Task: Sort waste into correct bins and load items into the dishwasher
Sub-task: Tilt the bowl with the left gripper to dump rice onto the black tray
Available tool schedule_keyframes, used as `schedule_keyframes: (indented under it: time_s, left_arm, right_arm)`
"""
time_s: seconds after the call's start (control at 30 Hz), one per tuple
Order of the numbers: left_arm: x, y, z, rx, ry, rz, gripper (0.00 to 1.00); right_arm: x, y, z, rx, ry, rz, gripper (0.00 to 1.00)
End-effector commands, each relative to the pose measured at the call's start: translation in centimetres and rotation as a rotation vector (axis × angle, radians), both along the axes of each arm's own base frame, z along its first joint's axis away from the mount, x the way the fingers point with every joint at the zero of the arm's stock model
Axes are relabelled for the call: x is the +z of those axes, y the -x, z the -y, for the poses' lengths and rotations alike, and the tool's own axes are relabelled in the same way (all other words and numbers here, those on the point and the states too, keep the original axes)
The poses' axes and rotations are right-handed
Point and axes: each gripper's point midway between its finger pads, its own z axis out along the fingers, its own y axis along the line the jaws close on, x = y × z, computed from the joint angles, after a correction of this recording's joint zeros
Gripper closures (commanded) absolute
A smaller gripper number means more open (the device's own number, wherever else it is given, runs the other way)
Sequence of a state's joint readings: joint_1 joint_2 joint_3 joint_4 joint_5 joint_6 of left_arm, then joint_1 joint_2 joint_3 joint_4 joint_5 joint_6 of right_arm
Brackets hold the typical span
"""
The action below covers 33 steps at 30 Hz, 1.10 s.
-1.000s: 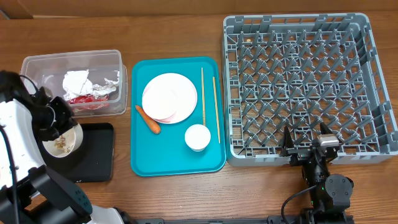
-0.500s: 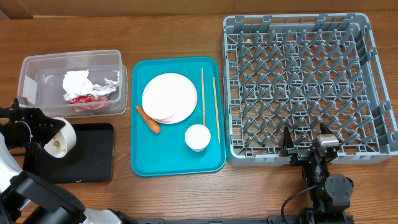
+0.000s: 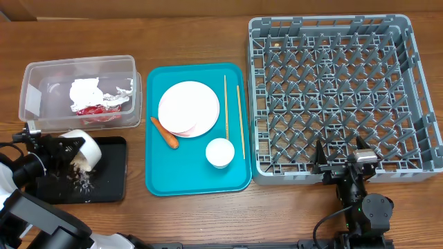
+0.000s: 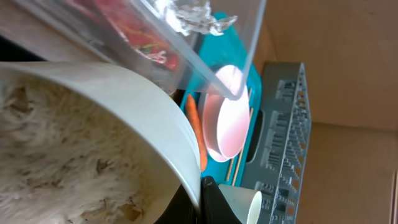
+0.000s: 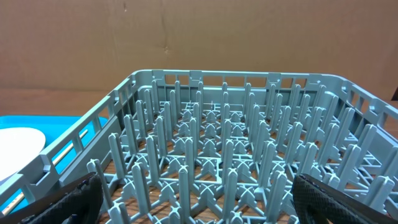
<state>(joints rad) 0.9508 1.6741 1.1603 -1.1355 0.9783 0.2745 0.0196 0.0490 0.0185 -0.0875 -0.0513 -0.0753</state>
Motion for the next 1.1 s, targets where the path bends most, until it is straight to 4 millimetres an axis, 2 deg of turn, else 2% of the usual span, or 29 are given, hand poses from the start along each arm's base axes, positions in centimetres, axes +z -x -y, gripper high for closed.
schedule_keyframes:
  time_s: [0.0, 0.13, 0.3, 0.5, 0.77, 1.07]
  left_arm:
    - [2.1, -0.7, 0.9, -0.050, 0.009, 0.172, 0.96]
    - [3.4, -0.9, 1.5, -0.064, 0.035, 0.252, 0.96]
    - [3.1, -0.7, 1.9, -0.063, 0.055, 0.243, 0.96]
    - [3.9, -0.8, 2.3, -0.081, 0.053, 0.335, 0.96]
    - [3.6, -0.5, 2.9, -0.078, 0.084, 0.323, 0.96]
    - [4.7, -0.2, 3.6, -0.081, 0.116, 0.361, 0.96]
  right_arm:
    - [-0.3, 0.0, 0.0, -0.001, 0.011, 0.001, 0.00]
    - [-0.3, 0.0, 0.0, -0.001, 0.011, 0.001, 0.00]
    - [-0.3, 0.0, 0.0, -0.001, 0.011, 0.001, 0.00]
    - [-0.3, 0.0, 0.0, -0.001, 0.011, 0.001, 0.00]
    - [-0.3, 0.0, 0.0, -0.001, 0.011, 0.001, 0.00]
    - [-0.3, 0.0, 0.0, -0.001, 0.011, 0.001, 0.00]
